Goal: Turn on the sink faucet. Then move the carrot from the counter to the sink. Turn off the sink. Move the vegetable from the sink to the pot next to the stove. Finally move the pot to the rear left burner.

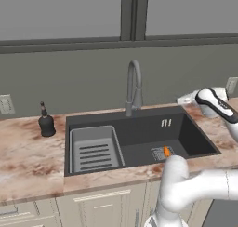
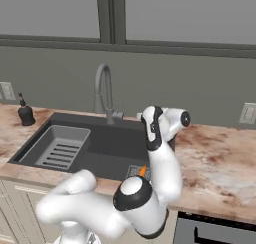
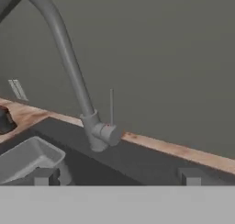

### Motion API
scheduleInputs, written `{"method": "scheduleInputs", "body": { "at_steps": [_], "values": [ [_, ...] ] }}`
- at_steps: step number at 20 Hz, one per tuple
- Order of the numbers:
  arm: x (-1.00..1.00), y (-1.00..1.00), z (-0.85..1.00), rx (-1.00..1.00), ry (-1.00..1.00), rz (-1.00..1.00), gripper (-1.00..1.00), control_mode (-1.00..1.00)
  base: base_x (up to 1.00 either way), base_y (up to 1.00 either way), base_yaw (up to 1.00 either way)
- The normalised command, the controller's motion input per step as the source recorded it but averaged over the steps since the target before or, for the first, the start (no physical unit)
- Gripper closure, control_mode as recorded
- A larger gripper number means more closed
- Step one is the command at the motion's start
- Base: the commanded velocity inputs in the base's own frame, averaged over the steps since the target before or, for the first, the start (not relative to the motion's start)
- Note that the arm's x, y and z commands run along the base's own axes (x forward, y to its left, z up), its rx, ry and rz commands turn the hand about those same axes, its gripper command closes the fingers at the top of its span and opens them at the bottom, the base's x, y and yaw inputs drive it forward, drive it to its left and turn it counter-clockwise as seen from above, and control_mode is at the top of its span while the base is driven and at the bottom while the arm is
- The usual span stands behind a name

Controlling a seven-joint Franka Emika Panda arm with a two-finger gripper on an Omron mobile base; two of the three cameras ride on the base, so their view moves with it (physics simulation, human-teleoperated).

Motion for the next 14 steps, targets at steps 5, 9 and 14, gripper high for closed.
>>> {"method": "scheduleInputs", "body": {
  "at_steps": [5,9,14],
  "values": [
    [-0.24,-0.02,0.40,0.00,0.31,-0.30,-1.00,-1.00,0.00,0.00,0.00],
    [-0.22,-0.06,0.22,0.00,0.39,-0.28,-1.00,-1.00,0.00,0.00,0.00],
    [-0.42,-0.04,-0.16,-0.04,0.37,-0.23,-1.00,-1.00,0.00,0.00,0.00]
  ]
}}
